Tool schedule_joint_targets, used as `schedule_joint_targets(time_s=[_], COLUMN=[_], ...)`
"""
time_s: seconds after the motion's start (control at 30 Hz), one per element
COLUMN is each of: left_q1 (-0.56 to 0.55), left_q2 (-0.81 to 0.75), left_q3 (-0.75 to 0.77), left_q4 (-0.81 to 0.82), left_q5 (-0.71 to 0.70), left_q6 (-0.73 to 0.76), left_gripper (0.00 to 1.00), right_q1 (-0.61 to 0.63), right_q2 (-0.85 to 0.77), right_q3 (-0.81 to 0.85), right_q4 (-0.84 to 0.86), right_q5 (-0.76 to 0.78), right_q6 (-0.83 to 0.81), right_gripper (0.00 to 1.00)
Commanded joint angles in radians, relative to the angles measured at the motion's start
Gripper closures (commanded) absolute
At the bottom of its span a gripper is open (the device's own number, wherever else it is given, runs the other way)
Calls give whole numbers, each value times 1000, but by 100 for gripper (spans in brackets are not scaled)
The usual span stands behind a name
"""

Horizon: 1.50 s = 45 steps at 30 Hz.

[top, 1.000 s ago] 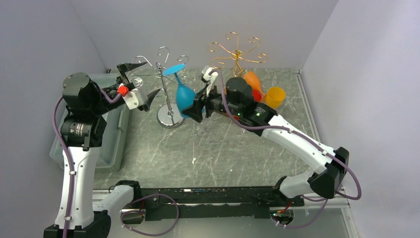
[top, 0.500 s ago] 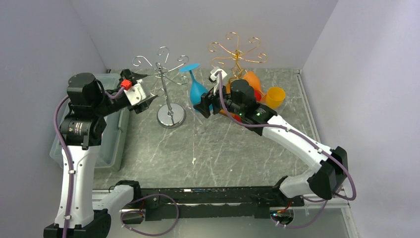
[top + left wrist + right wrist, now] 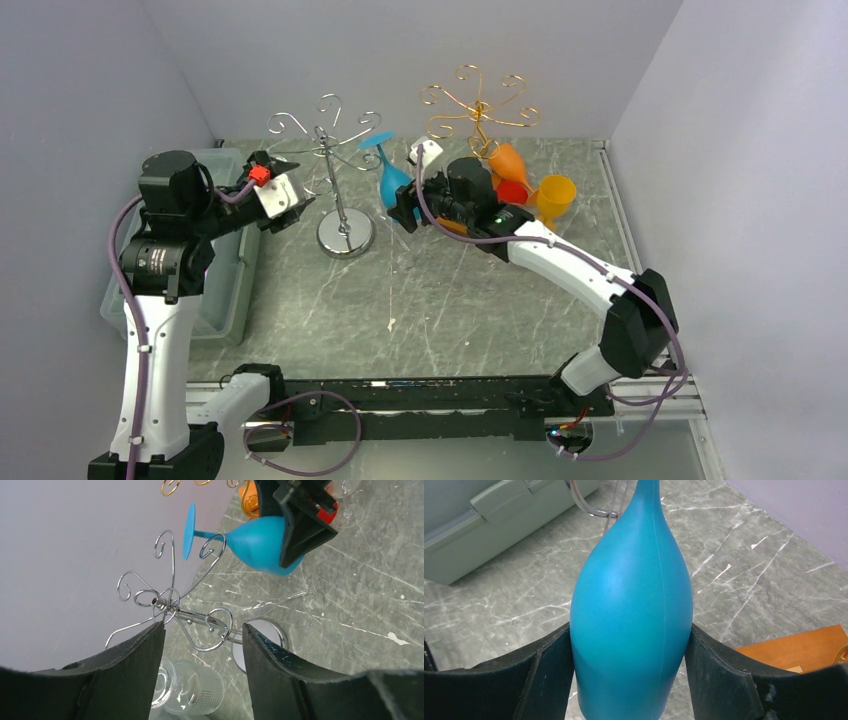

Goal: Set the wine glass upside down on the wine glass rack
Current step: Turn the wine glass upside down at the wine rack.

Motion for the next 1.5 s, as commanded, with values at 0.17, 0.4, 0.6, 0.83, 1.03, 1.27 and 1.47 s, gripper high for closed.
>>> schedule_joint_targets(time_s=[0.17, 0.4, 0.6, 0.83, 1.03, 1.27, 1.47], left_q1=[-2, -2, -2, -2, -3, -2, -2], left_q2=[-13, -7, -7, 0, 10, 21, 24], left_q3=[7, -2, -5, -8, -21, -15, -12], left_q4=[-23, -17, -19, -26, -16, -15, -18], left_q5=[-4, -17, -26, -52, -76, -94, -99], left_q6=[41, 41, 48, 59, 61, 58, 59], left_gripper=[37, 37, 37, 37, 38, 38, 38], right_q1=[-5, 13, 32, 55, 56, 56, 56], right_q2=[80, 92, 111, 126, 77, 36, 9], right_q3=[69, 58, 45, 32, -50, -122, -170], right_q4=[147, 201, 230, 249, 325, 392, 457], right_q5=[-74, -118, -130, -126, -118, -120, -123], right_q6=[-27, -10, -4, -30, -24, -12, -18], right_gripper=[48, 48, 48, 48, 48, 48, 49])
